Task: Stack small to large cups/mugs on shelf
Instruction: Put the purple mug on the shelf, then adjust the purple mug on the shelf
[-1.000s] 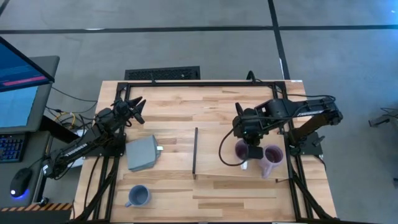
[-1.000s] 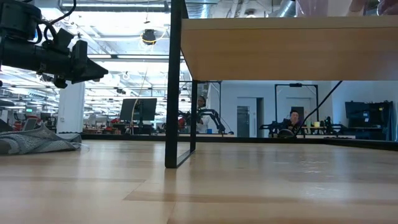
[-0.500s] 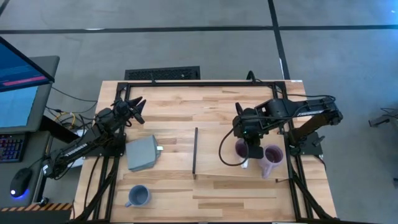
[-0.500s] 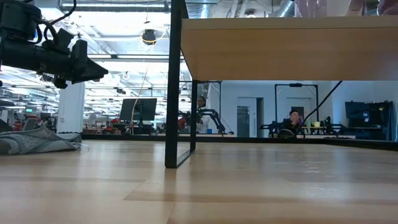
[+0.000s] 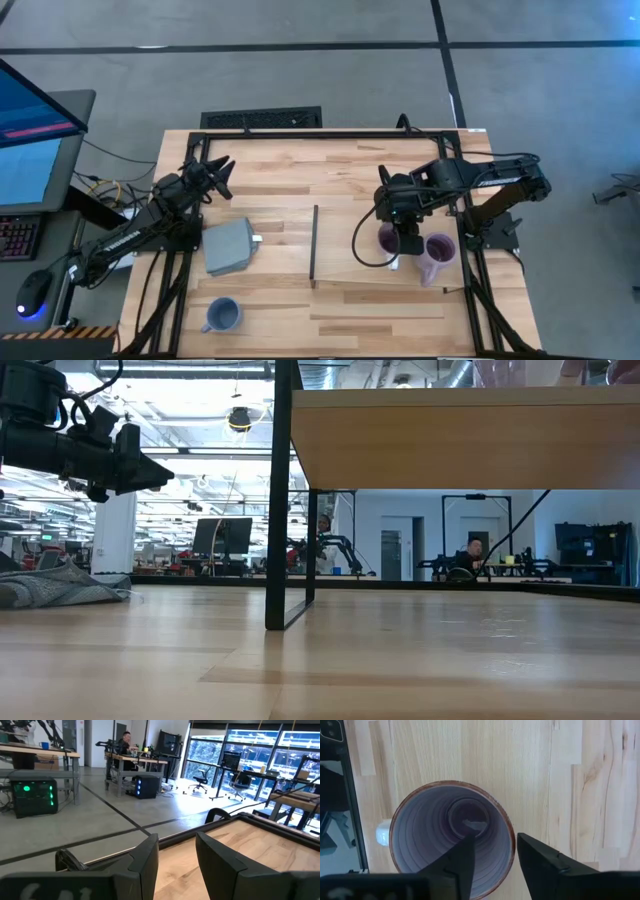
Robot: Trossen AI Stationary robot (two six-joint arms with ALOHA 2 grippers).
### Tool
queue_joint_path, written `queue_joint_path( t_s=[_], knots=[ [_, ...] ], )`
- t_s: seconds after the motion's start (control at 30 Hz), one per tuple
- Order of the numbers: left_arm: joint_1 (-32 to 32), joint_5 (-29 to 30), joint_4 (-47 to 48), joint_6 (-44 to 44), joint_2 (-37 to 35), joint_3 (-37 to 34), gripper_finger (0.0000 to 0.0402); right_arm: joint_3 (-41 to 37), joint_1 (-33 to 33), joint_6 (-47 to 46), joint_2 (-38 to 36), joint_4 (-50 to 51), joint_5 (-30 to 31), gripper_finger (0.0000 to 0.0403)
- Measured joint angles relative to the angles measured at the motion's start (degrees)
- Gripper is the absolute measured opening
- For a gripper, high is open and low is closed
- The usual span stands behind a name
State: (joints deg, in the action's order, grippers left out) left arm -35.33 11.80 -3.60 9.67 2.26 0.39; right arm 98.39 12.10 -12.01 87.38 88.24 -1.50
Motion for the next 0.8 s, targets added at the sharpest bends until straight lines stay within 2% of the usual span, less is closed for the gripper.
queue_joint_path(
  t_s=[0.7, 0.8],
  knots=[
    [0.0, -0.3, 0.0, 0.0, 0.0, 0.0, 0.0121, 0.1, -1.0, -2.9, -1.4, 1.0, 1.4, 0.0176],
    [0.0, -1.0, 0.2, 0.2, 0.0, 0.0, 0.0121, 2.3, -1.0, -3.0, -1.4, 1.8, 1.4, 0.0176]
  ],
)
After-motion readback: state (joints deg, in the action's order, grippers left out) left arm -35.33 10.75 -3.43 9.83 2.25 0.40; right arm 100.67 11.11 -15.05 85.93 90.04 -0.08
